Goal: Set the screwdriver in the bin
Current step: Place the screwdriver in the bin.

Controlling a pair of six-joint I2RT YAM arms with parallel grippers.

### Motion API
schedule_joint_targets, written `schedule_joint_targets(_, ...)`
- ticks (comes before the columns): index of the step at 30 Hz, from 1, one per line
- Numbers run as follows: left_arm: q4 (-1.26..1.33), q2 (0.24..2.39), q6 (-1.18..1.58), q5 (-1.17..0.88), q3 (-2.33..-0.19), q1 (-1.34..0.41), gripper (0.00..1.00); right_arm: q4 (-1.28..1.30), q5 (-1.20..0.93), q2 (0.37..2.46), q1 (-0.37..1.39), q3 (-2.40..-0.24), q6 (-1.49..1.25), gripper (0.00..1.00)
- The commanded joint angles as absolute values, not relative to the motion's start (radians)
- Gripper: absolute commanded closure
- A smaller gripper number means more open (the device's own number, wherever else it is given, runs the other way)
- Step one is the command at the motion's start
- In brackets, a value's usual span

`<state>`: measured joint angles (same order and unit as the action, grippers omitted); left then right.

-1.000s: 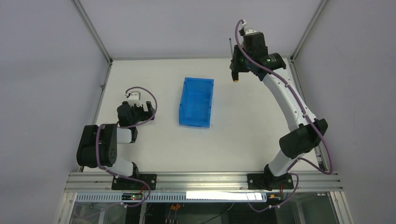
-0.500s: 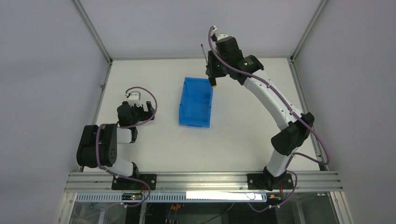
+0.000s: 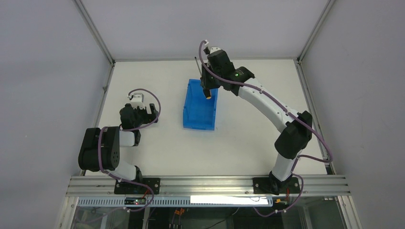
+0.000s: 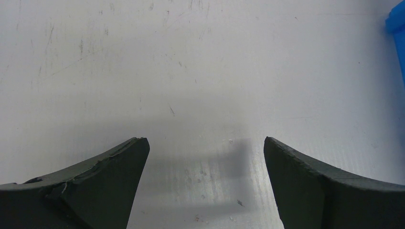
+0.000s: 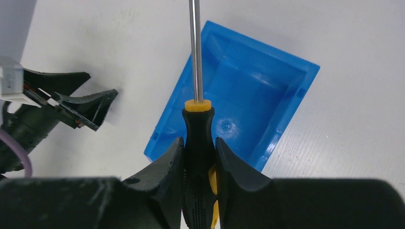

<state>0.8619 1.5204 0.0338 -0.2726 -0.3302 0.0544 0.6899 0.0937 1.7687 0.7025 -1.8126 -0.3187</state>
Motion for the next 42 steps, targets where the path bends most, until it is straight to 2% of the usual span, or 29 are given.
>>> schedule_joint_targets(1,0.914,1.514,0.026,-0.298,-0.335,0.067,0.01,0.575,0.119,1.77,0.708,-1.746,-0.36,1.0)
schedule_joint_targets(20,0.914,1.514,0.026,-0.298,-0.335,0.067,0.01,0.448,0.186,1.902,0.783,-1.537,-0.4,1.0)
schedule_joint_targets(24,0.914,1.514,0.026,-0.298,-0.335,0.067,0.01,0.467,0.206,1.947,0.802,-1.533,-0.397,0.95)
schedule_joint_targets(25,0.914,1.514,0.026,-0.298,-0.335,0.067,0.01,0.472,0.215,1.957,0.806,-1.532,-0.396,0.93)
schedule_joint_targets(26,0.914,1.514,0.026,-0.298,-0.335,0.067,0.01,0.474,0.225,1.967,0.81,-1.529,-0.396,0.87)
schedule_joint_targets(27,0.914,1.514,0.026,-0.298,-0.335,0.067,0.01,0.473,0.233,1.974,0.812,-1.527,-0.395,0.76)
schedule_joint_targets(30,0.914,1.513,0.026,-0.298,-0.335,0.067,0.01,0.476,0.235,1.99,0.817,-1.529,-0.394,0.6)
schedule_joint_targets(36,0.914,1.514,0.026,-0.298,-0.336,0.067,0.01,0.503,0.225,1.952,0.825,-1.562,-0.377,0.4)
schedule_joint_targets(42,0.914,1.514,0.026,-0.298,-0.334,0.067,0.01,0.508,0.236,1.861,0.826,-1.568,-0.354,0.26)
